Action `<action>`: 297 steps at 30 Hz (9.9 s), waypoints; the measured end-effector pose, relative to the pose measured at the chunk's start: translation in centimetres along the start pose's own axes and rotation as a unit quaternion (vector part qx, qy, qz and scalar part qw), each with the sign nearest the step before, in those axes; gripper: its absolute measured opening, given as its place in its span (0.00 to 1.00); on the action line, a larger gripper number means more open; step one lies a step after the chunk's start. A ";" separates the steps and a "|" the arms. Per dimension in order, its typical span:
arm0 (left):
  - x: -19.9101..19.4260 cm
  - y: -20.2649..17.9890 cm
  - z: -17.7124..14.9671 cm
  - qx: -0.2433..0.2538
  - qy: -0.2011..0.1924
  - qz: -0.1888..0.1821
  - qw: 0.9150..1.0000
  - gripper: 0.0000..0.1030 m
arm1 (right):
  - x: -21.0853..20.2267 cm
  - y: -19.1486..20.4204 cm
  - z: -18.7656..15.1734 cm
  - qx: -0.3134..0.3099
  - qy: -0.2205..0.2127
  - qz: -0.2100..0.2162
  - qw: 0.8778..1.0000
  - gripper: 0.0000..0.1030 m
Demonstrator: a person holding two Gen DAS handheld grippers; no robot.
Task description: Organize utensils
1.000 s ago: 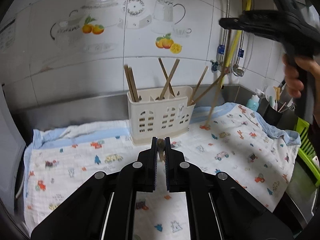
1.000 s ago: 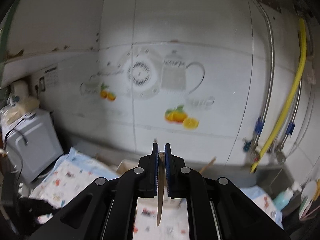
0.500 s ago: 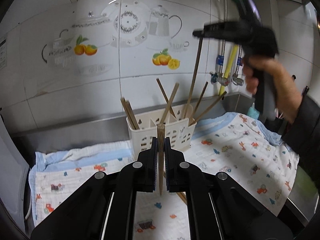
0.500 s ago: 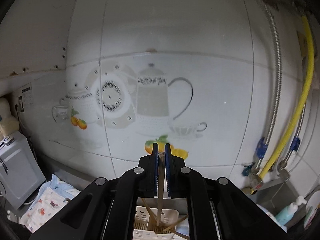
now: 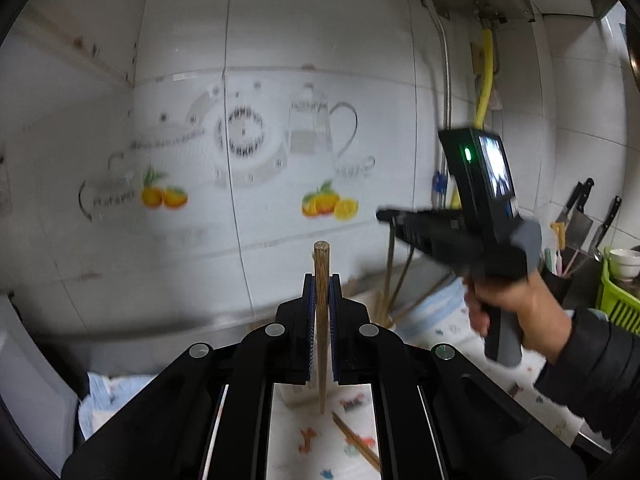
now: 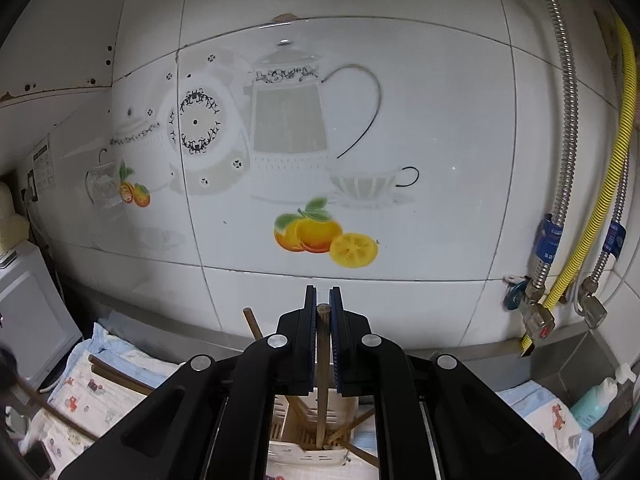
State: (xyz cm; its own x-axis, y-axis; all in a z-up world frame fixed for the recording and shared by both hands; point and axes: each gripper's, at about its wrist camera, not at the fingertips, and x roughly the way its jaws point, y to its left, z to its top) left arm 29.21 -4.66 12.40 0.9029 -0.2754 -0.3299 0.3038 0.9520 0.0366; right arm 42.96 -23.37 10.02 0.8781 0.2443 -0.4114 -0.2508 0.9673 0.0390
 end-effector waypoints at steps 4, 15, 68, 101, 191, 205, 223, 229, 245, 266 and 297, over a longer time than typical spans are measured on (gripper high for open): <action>0.2 -0.2 2.3 0.007 -0.022 0.011 1.000 0.05 | -0.4 -0.1 -0.1 -0.010 -0.004 -0.006 1.000 0.08; 2.7 0.3 5.7 0.008 -0.060 0.042 0.997 0.05 | -4.6 0.0 -2.0 -0.029 -0.026 0.006 0.999 0.25; -6.4 6.1 -11.5 -0.140 0.058 0.061 0.987 0.24 | -9.6 9.0 -30.5 -0.001 0.239 0.095 0.966 0.13; -4.8 -2.6 -24.5 -0.172 0.200 0.012 0.965 0.37 | -14.4 5.7 -29.3 0.006 0.175 0.061 0.983 0.07; -1.6 -1.4 -6.5 -0.040 0.070 -0.025 0.996 0.05 | -8.1 2.1 3.5 -0.019 -0.033 0.020 0.999 0.07; -2.0 -0.9 0.9 -0.009 -0.017 -0.005 1.000 0.05 | -1.0 0.7 0.5 -0.001 0.005 0.011 1.000 0.07; 2.0 -0.5 6.3 0.000 -0.079 0.045 0.996 0.05 | -1.9 0.2 -1.3 -0.027 0.005 0.014 1.000 0.23; 4.5 0.6 5.9 -0.011 -0.081 0.061 0.995 0.05 | -4.1 0.4 -2.5 -0.038 -0.003 0.028 0.999 0.28; 9.2 2.6 2.4 -0.046 -0.022 0.064 0.997 0.06 | -6.7 1.3 -6.2 -0.050 0.005 0.057 0.997 0.40; 4.4 2.0 1.0 -0.055 -0.011 0.068 0.996 0.28 | -10.7 1.3 -12.3 -0.027 0.055 0.042 0.997 0.60; -14.0 0.7 -14.7 -0.112 0.083 0.108 0.984 0.92 | -21.9 6.0 -19.9 0.009 0.082 0.002 0.997 0.90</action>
State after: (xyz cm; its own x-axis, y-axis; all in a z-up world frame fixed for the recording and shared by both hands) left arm 12.33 1.81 3.15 0.8710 -0.0554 -0.4882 0.0191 0.9967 -0.0791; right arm 14.15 -24.31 1.14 0.7987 0.2351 -0.5540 -0.2451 0.9678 0.0573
